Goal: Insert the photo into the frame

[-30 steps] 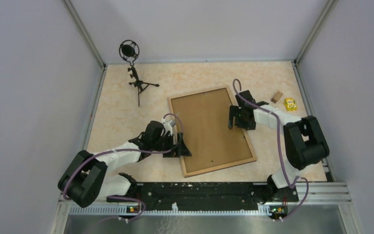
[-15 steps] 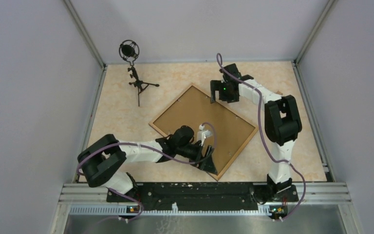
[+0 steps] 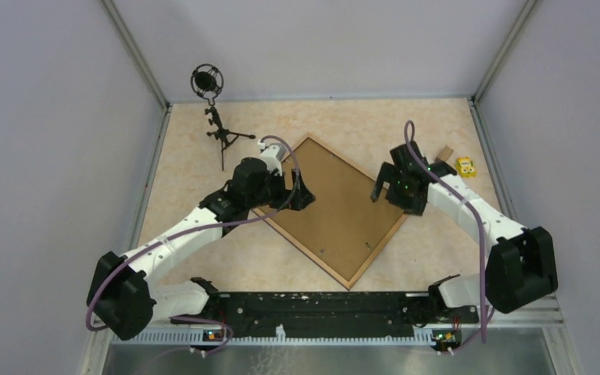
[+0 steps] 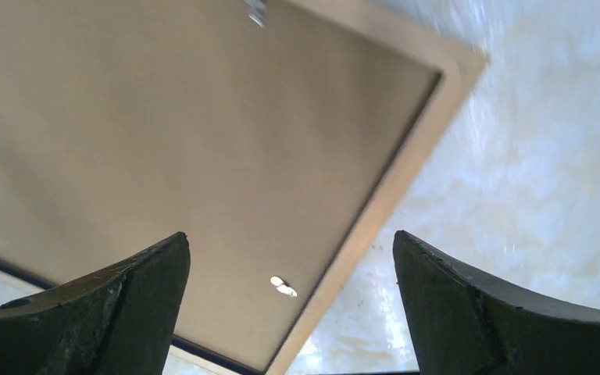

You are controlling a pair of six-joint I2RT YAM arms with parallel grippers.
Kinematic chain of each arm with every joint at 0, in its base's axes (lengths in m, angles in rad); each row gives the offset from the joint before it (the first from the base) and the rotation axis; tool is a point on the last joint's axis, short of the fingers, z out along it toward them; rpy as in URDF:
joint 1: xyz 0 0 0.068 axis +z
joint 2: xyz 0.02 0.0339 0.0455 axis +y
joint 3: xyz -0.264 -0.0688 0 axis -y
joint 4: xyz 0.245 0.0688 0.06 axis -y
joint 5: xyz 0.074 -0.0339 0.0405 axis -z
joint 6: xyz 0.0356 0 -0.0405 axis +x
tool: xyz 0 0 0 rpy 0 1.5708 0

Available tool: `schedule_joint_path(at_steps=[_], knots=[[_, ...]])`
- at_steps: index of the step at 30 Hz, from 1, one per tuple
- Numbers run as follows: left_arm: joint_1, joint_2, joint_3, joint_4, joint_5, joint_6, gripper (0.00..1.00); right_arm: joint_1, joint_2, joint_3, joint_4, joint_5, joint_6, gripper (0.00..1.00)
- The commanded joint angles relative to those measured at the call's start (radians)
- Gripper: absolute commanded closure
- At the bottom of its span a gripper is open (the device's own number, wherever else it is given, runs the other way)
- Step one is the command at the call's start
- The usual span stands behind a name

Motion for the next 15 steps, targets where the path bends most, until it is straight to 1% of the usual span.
schedule_joint_path(at_steps=[1, 4, 7, 8, 10, 12, 15], knots=[[0.049, -0.012, -0.024, -0.109, -0.138, -0.036, 0.01, 0.008, -0.087, -0.181, -0.027, 0.009, 0.261, 0.03], [0.058, -0.028, -0.034, -0.113, -0.151, -0.049, 0.02, 0.008, -0.155, -0.266, 0.016, 0.034, 0.254, 0.11], [0.060, -0.042, -0.035, -0.136, -0.163, -0.053, 0.02, 0.007, -0.159, -0.324, 0.054, 0.016, 0.218, 0.23], [0.061, -0.049, -0.042, -0.140, -0.168, -0.055, 0.02, 0.007, -0.150, -0.343, 0.073, 0.001, 0.207, 0.30], [0.063, -0.068, -0.056, -0.142, -0.174, -0.059, 0.02, 0.008, -0.124, -0.369, 0.118, -0.027, 0.187, 0.49], [0.065, -0.084, -0.070, -0.143, -0.176, -0.061, 0.02, 0.007, -0.097, -0.380, 0.151, -0.032, 0.165, 0.54], [0.067, -0.092, -0.072, -0.152, -0.174, -0.059, 0.02, 0.007, -0.054, -0.372, 0.164, -0.001, 0.128, 0.55]])
